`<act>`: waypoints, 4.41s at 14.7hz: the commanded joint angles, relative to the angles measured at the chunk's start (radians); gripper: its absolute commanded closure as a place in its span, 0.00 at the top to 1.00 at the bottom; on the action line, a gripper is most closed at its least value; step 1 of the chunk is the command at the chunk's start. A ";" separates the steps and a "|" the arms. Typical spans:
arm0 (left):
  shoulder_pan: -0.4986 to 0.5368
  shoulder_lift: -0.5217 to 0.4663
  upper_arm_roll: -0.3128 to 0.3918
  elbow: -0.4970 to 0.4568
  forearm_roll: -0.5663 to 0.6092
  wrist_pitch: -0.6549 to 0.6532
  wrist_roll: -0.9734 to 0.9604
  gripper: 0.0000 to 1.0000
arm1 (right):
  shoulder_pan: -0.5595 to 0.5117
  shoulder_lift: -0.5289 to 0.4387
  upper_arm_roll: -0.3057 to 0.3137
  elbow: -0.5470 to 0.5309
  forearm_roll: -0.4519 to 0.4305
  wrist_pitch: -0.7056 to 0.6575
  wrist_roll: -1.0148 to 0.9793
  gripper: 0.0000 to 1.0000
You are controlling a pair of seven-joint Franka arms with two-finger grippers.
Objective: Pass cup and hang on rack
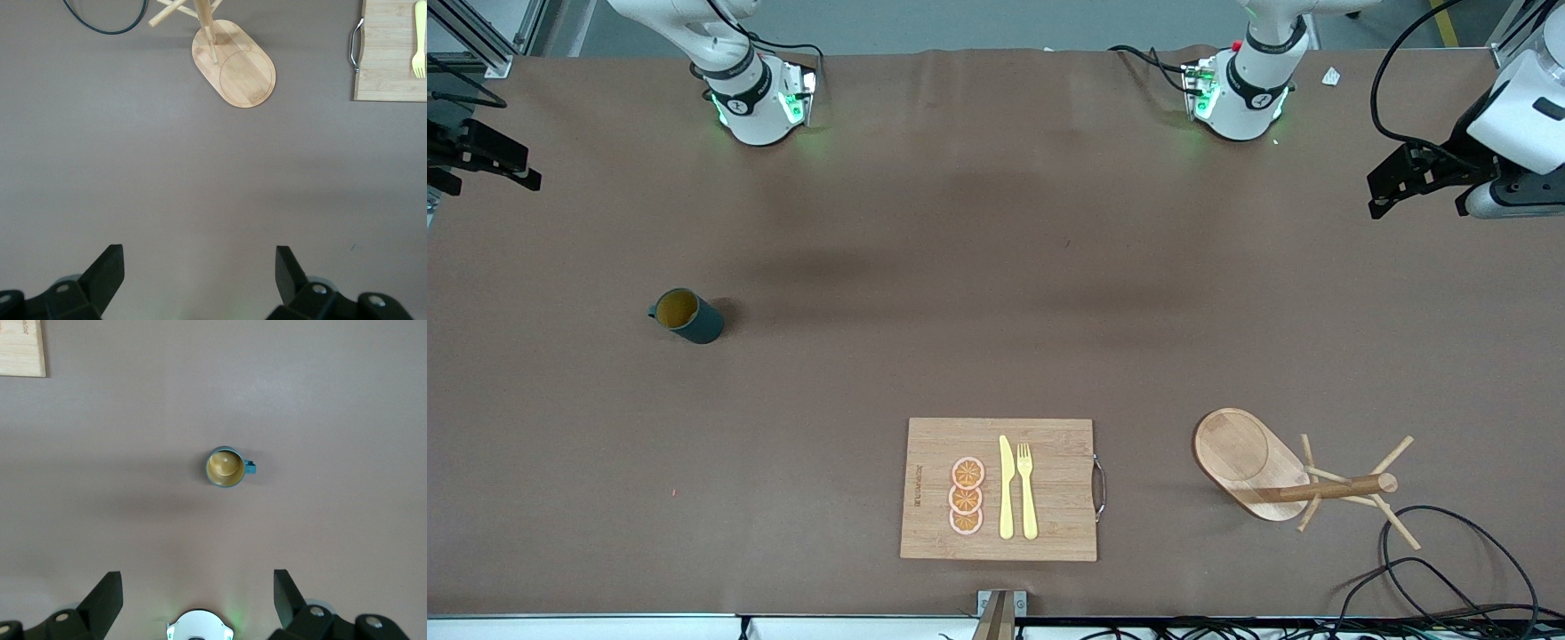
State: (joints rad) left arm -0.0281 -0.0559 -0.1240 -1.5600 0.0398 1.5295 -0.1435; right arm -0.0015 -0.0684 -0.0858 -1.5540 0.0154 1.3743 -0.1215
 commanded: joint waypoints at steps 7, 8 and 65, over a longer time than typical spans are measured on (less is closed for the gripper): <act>0.002 -0.012 0.006 0.012 0.002 -0.003 0.016 1.00 | -0.011 0.229 -0.003 0.031 -0.002 0.069 -0.033 1.00; 0.004 -0.015 0.007 0.012 0.002 -0.006 0.016 1.00 | -0.012 0.229 -0.003 0.000 -0.002 0.093 -0.085 1.00; 0.004 -0.013 0.038 0.049 0.006 -0.015 0.016 1.00 | 0.696 0.330 0.003 -0.459 0.121 0.810 0.717 0.00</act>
State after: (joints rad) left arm -0.0250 -0.0711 -0.0865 -1.5206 0.0398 1.5249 -0.1434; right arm 0.6349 0.2066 -0.0713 -2.0779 0.1203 2.1801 0.4628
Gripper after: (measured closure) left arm 0.000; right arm 0.960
